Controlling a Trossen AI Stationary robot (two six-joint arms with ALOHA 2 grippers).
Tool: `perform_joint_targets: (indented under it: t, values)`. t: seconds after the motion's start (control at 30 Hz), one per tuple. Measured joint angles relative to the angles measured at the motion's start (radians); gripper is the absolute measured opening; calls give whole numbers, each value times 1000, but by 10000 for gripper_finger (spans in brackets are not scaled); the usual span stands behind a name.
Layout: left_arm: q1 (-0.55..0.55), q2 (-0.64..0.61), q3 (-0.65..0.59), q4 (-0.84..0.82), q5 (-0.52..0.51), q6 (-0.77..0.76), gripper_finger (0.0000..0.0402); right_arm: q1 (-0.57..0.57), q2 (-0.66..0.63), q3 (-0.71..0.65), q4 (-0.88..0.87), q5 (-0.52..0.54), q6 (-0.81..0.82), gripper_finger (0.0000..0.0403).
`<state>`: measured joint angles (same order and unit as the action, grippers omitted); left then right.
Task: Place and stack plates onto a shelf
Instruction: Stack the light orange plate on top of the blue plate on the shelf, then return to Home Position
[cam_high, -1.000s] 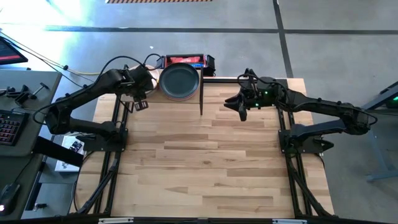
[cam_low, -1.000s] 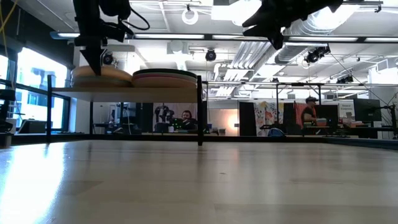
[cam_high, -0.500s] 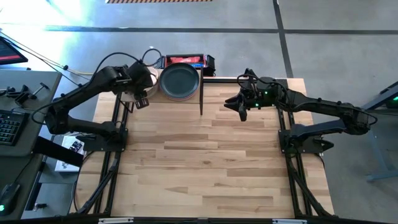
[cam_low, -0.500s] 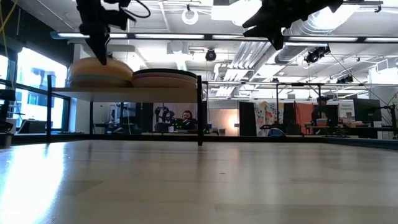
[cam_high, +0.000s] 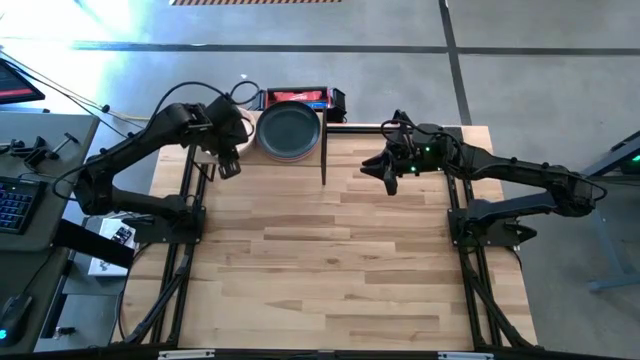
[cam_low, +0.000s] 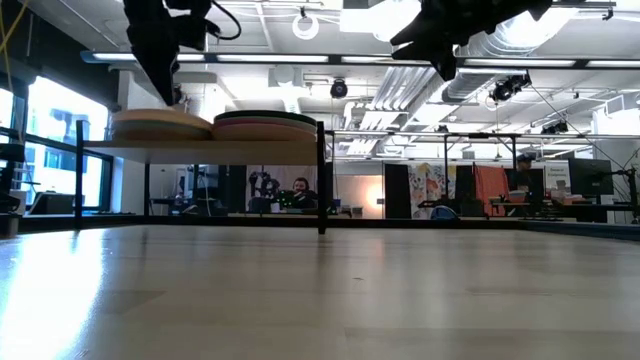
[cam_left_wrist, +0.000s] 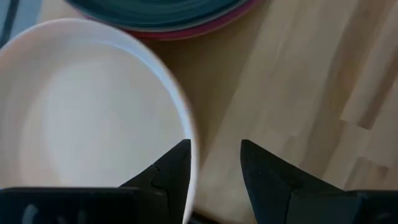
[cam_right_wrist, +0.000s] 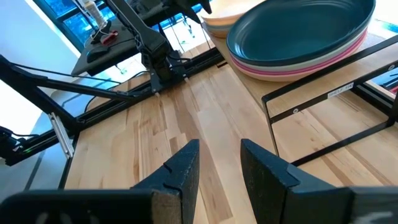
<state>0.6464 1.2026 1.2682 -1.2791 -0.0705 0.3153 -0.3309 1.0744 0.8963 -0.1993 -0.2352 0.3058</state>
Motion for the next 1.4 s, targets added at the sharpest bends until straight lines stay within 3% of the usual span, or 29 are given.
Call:
perform_joint_targets:
  t: [0.37,1.0,1.2,1.4]
  values:
    - [25,-6,0,-3,16,0,127,0,0,0,-3,-6,0,108]
    - [88,43,-2,3,-72,-8,126,0,0,0,-3,-24,8,108]
    - [88,36,-2,4,-2,-28,126,0,0,0,-3,-24,8,108]
    - [87,-13,-2,7,249,-108,126,0,0,0,-2,-27,-24,108]
